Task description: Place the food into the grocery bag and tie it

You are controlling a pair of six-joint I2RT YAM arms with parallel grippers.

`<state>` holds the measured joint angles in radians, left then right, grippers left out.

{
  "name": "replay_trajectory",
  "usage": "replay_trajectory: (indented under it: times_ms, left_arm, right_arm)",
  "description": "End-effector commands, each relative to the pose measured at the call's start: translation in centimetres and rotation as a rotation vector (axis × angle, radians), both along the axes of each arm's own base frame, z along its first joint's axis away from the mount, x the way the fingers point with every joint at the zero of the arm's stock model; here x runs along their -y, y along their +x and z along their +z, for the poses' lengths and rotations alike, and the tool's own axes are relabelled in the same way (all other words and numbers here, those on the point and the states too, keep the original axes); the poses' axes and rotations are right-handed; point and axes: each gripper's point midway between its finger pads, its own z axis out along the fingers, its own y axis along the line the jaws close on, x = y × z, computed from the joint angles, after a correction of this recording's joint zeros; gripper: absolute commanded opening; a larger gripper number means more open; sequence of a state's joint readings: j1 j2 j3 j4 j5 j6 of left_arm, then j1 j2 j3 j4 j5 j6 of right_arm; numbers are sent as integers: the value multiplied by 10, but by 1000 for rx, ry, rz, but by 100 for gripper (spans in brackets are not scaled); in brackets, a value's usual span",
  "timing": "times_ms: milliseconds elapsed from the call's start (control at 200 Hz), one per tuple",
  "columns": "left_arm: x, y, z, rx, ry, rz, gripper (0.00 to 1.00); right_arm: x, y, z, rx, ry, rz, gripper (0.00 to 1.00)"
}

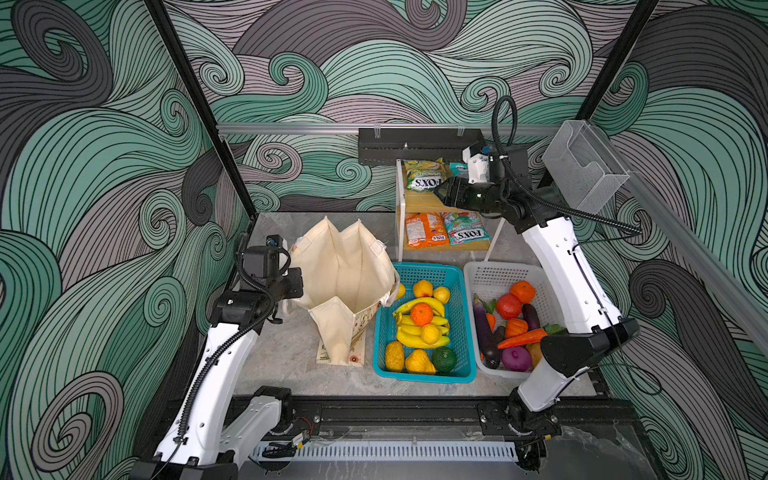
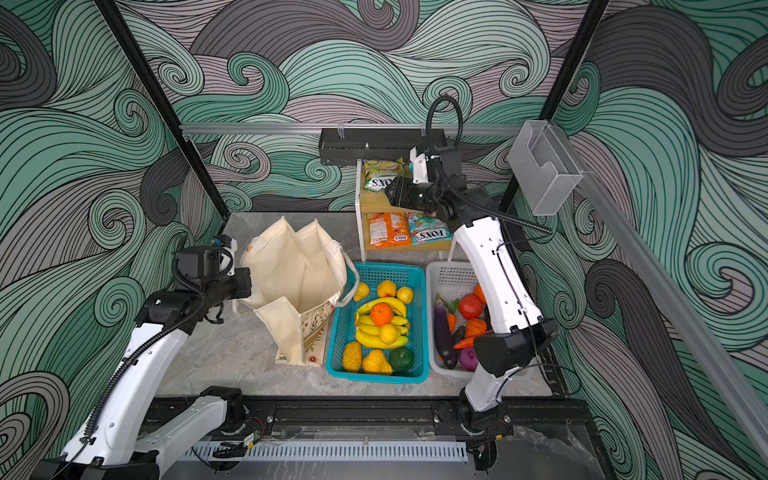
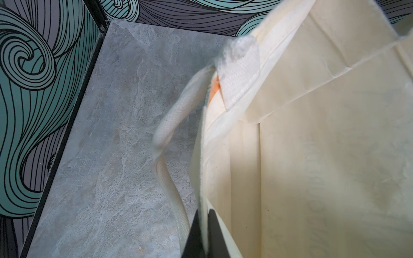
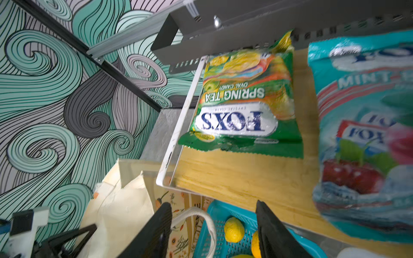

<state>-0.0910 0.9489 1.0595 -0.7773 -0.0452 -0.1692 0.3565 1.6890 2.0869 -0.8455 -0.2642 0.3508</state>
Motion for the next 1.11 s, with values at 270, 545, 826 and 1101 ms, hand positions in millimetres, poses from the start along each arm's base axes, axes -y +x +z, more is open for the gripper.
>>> replay_trajectory:
  times_ms: [270,545,826,1101]
  left_arm:
    - [-4,1,13,54,10,13,0]
    - [-5,1,13,52,12,15,0]
    - [-5,2,11,45,13,15,0]
    - [-4,3,10,44,12,11,0]
  right_arm:
    - [-5,-78,-57,-81,-97,215,61]
    - [-4,-114,-148,-230,-227,228,98]
    - [-15,-138,-224,-324,-345,266,99]
    - [-31,-157,-281,-396,-396,285,96]
